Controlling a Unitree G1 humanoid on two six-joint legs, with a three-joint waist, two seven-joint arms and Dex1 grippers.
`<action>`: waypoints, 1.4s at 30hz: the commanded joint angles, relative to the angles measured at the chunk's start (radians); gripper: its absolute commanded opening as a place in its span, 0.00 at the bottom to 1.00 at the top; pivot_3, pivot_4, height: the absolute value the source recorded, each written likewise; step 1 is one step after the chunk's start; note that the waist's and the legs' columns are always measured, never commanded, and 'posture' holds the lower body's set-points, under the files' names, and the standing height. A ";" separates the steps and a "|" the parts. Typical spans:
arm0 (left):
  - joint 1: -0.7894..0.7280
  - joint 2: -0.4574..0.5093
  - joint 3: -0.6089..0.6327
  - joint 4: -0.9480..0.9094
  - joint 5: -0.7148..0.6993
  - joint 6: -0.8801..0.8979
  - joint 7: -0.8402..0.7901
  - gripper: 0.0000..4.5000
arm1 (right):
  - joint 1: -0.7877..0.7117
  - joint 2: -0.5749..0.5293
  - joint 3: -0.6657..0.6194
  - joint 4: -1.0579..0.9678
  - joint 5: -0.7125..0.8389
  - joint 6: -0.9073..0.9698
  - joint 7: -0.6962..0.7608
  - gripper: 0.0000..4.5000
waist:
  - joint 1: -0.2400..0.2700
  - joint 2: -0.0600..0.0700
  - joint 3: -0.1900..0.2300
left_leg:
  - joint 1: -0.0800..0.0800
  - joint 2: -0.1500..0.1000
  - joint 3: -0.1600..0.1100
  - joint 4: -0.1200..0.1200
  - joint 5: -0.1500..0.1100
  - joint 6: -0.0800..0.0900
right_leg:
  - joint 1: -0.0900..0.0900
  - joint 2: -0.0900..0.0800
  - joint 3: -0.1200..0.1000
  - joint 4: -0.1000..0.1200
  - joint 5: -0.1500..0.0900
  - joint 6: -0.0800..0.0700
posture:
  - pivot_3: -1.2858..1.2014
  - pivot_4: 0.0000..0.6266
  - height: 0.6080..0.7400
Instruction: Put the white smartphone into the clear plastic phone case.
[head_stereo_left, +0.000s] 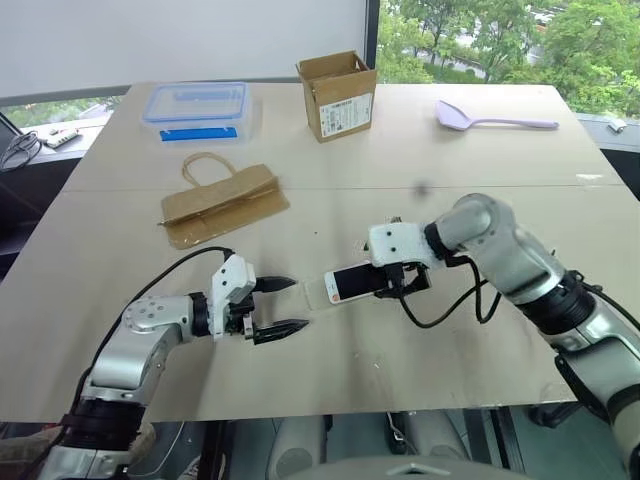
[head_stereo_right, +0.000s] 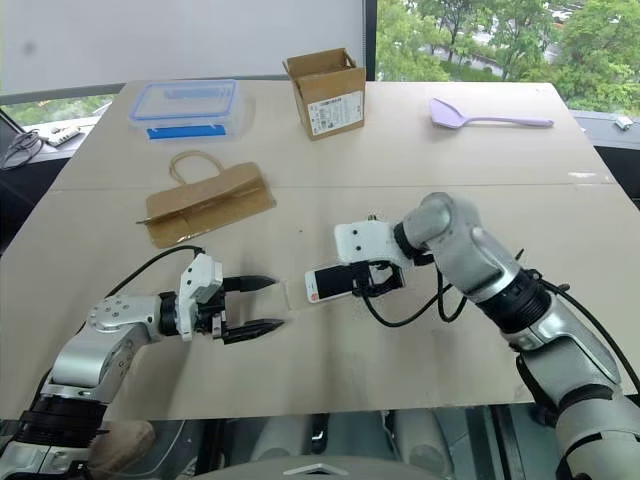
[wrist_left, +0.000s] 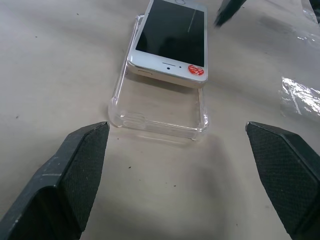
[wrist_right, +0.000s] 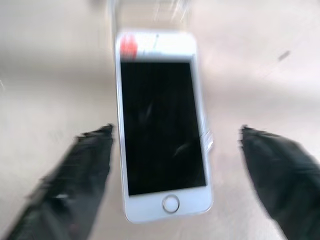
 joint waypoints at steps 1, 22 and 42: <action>0.019 0.010 0.026 -0.041 -0.018 -0.001 0.002 1.00 | 0.048 0.030 -0.068 -0.084 0.111 0.053 -0.019 0.48 | 0.000 0.000 0.000 | 0.000 0.000 0.000 0.000 0.000 0.000 | 0.000 0.000 0.000 0.000 0.000 0.000 | 0.52 0.24 1.00; 0.116 0.009 0.072 -0.131 -0.043 0.034 0.062 0.01 | 0.105 0.149 0.178 0.321 -0.051 -0.290 -0.135 0.00 | -0.002 0.000 -0.001 | 0.002 0.000 0.000 0.000 0.000 0.000 | 0.001 0.000 0.000 0.000 0.000 0.000 | 0.52 0.24 1.00; 0.101 0.006 0.056 -0.117 -0.045 0.041 0.078 0.01 | 0.108 0.160 0.329 0.590 -0.272 -0.582 -0.111 0.00 | -0.002 0.005 -0.030 | 0.030 0.002 0.001 -0.013 0.000 -0.001 | 0.019 -0.006 0.005 -0.004 -0.005 0.000 | 0.52 0.24 1.00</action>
